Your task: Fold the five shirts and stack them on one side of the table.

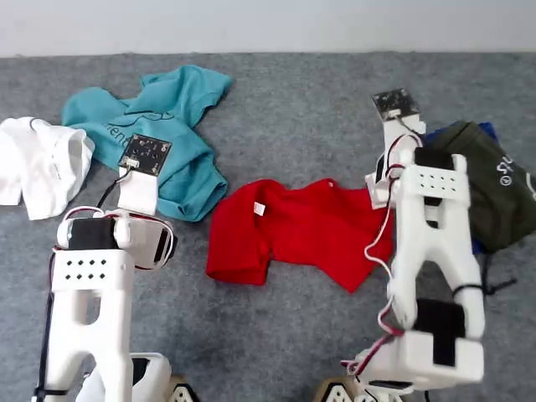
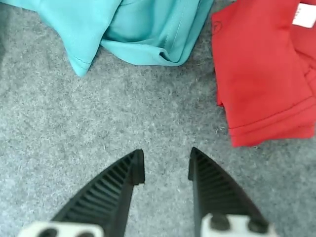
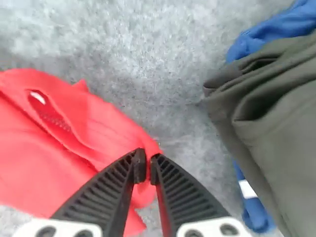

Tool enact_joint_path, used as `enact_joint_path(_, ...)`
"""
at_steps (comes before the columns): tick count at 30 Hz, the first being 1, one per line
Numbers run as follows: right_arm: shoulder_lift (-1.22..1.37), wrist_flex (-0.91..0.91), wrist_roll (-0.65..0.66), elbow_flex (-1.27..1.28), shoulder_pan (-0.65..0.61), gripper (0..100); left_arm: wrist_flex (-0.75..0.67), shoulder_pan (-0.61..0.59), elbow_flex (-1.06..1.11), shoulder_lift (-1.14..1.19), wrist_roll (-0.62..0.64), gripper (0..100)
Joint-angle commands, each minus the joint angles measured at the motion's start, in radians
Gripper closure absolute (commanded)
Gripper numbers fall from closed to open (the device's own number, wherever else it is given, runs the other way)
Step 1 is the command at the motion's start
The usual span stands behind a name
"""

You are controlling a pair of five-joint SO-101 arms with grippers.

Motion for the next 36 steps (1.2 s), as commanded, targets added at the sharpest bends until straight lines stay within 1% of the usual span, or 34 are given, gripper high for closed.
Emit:
enact_joint_path(1, -0.134, 0.068, 0.005, -0.049, -0.010, 98.9, 0.006, 0.006, -0.036, 0.002, -0.017, 84)
enact_joint_path(4, -0.225, 0.116, 0.003, -0.051, -0.012, 98.9, 0.006, 0.008, -0.036, 0.002, -0.017, 84)
enact_joint_path(7, -0.335, 0.163, 0.002, -0.051, -0.039, 98.9, 0.008, 0.060, -0.035, 0.003, -0.017, 84)
enact_joint_path(9, -0.421, 0.208, 0.008, -0.051, -0.087, 98.9, 0.008, 0.138, -0.024, 0.005, -0.020, 84)
enact_joint_path(12, -0.549, 0.265, 0.003, -0.051, -0.151, 98.9, 0.006, 0.282, 0.002, 0.005, -0.068, 84)
enact_joint_path(15, -0.641, 0.315, 0.002, -0.046, -0.174, 98.9, 0.000, 0.359, 0.005, 0.005, -0.075, 84)
enact_joint_path(18, -0.687, 0.363, 0.000, -0.046, -0.171, 98.9, -0.025, 0.376, 0.013, 0.006, -0.075, 84)
enact_joint_path(22, -0.748, 0.423, -0.028, -0.077, -0.179, 98.9, -0.114, 0.376, 0.076, 0.006, -0.074, 84)
enact_joint_path(26, -0.803, 0.450, -0.028, -0.117, -0.171, 98.9, -0.141, 0.376, 0.096, 0.006, -0.074, 84)
enact_joint_path(31, -0.783, 0.398, -0.026, -0.046, -0.148, 98.9, -0.163, 0.376, 0.101, 0.006, -0.069, 84)
enact_joint_path(34, -0.773, 0.346, -0.026, 0.011, -0.130, 98.9, -0.245, 0.393, 0.127, 0.034, 0.031, 84)
enact_joint_path(36, -0.773, 0.329, -0.026, 0.032, -0.130, 98.9, -0.272, 0.433, 0.125, 0.092, 0.084, 80)
